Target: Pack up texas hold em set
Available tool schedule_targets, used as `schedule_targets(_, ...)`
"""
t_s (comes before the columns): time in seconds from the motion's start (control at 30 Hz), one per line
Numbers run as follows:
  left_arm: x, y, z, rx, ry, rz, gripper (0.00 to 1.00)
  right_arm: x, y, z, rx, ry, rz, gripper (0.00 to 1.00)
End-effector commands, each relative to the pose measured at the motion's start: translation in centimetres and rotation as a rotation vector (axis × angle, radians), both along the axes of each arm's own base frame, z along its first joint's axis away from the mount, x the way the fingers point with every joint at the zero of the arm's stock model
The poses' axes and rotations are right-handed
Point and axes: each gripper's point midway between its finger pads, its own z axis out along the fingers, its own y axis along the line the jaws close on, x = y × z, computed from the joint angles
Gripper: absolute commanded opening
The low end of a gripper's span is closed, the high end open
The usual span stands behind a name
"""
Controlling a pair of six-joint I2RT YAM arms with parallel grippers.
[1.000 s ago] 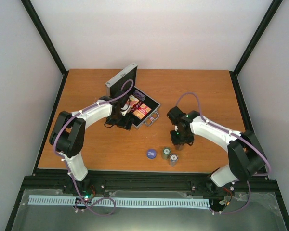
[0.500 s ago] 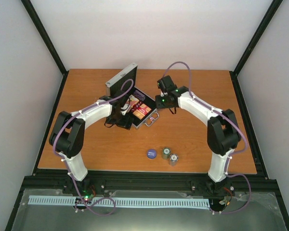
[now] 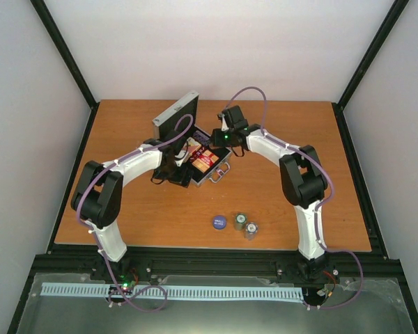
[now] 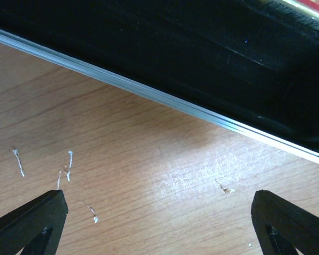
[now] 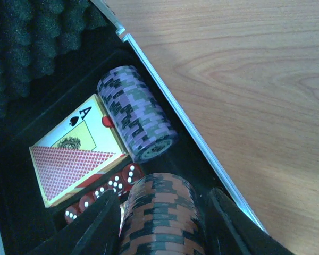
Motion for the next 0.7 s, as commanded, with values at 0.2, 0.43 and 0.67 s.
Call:
schedule_targets(0.2,1.1,-0.5,0.8,-0.029,-0.027,-0.015,0.98,3.4,1.3,1.2,0.105,-0.163,-0.040,0.20)
schedule_targets(0.43,0.9,-0.6,0.4,-0.028,-0.014,-0.018,0.98,4.1,0.9,-0.9,0.045,-0.163,-0.045,0.35)
schedule_targets(0.67,1.0,-0.7,0.2,-0.032,-0.007,-0.018,0.98,3.0,1.0,-1.1,0.053,-0.140,-0.010,0.67)
